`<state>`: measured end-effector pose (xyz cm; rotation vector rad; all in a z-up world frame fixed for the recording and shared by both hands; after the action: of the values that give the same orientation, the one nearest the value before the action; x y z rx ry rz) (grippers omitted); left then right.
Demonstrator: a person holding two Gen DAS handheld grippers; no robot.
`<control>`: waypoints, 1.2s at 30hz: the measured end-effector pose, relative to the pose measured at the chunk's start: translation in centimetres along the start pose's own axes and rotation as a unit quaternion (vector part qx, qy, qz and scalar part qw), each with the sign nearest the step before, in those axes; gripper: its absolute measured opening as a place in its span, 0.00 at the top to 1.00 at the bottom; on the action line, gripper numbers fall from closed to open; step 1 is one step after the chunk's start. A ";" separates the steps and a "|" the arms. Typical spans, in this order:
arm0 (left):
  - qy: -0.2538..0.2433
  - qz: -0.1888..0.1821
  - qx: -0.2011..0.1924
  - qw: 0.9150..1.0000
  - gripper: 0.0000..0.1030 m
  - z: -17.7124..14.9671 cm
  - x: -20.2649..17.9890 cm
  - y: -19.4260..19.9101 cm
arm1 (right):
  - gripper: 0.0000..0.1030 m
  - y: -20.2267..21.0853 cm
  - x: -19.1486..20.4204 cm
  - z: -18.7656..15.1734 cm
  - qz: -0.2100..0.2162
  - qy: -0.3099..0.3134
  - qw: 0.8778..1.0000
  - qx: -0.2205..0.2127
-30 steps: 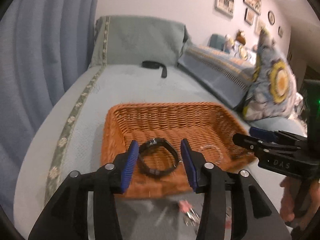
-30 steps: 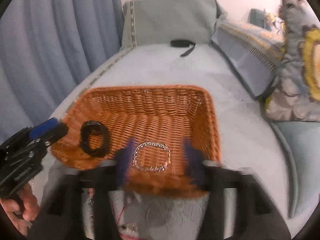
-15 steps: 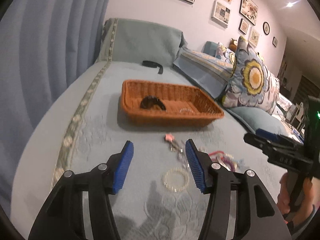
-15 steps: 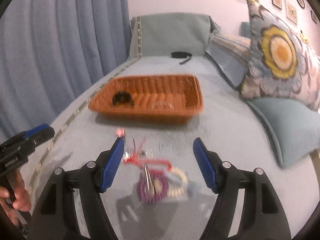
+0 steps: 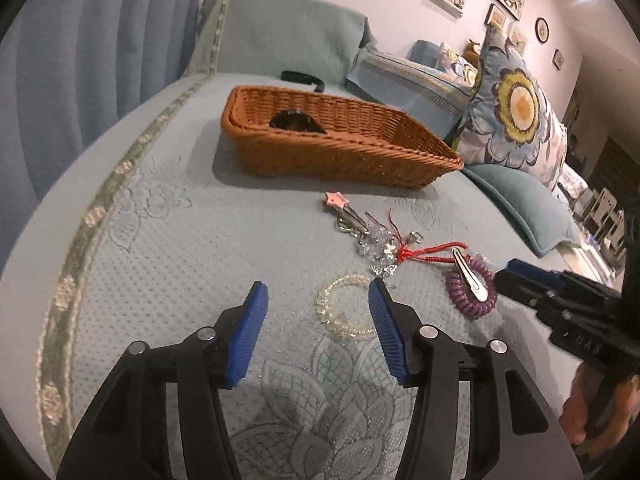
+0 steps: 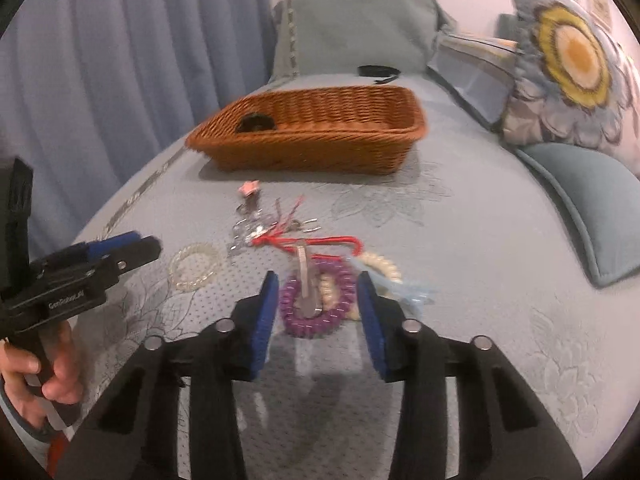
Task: Organize jewelry
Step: 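Grasp the clear bead bracelet with the left gripper while the right gripper grasps the silver hair clip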
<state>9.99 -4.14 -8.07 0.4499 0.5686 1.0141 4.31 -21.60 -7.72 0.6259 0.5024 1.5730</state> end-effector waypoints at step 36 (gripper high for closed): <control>-0.047 0.053 0.044 0.997 0.92 -0.9 -0.4 -2.6 | 0.87 -0.6 3.6 0.1 0.051 0.037 0.998 0.003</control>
<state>10.99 -5.58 -10.20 0.6081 0.5096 1.0655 4.70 -17.99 -7.69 0.6087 0.5377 1.6964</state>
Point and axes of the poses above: each gripper's, at about its wrist camera, not at the fingertips, and y roughly against the way its jaws point, x to its left, z to its top, the point moved 8 cm from there along -y, roughly the way its jaws point, and after that the axes turned 4 degrees about -x, right-handed, at the moved point
